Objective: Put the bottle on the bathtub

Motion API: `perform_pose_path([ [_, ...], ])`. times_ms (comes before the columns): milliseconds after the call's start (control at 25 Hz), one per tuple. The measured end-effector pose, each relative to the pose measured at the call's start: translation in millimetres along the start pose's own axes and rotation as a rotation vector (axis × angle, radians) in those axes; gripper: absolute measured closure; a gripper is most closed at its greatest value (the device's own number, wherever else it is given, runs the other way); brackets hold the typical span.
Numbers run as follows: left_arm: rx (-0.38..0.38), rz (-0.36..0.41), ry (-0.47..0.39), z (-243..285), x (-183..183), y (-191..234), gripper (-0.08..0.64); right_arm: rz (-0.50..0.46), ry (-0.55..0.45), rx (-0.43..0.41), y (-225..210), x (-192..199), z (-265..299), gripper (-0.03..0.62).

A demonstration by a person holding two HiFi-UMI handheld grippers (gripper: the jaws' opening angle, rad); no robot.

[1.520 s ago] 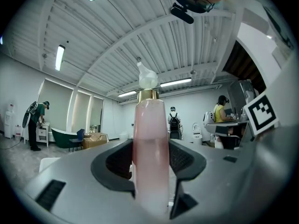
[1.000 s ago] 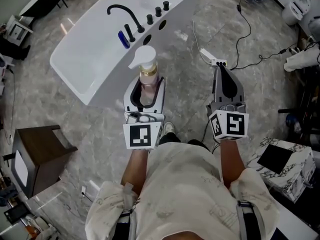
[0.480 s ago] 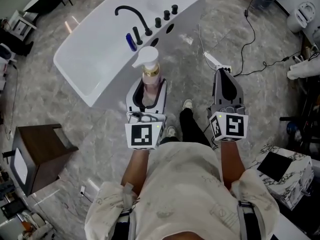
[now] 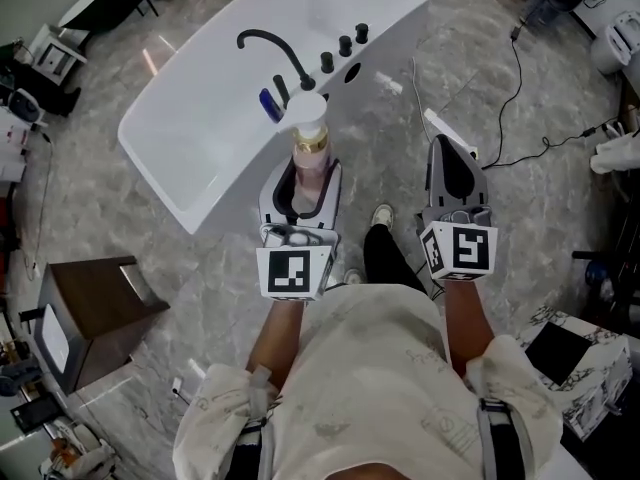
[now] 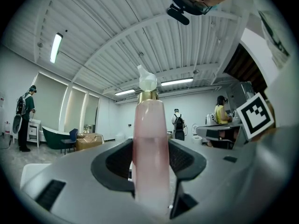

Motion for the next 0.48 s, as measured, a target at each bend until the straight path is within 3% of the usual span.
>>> perform_pose_path([
  [480,0.057,0.020,0.062,155,-5,-24,0.339,0.050,0.026,0.042,-103,15,99,0.603],
])
Point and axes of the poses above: the fingertips, and each gripper's own axes: z forward along the fingers, y to its left, x out of its underside, the point moved 3 cm from there along -z, backward along the fingers, and after that the axes turned 4 degrees about -z, right-handed, at the moved point
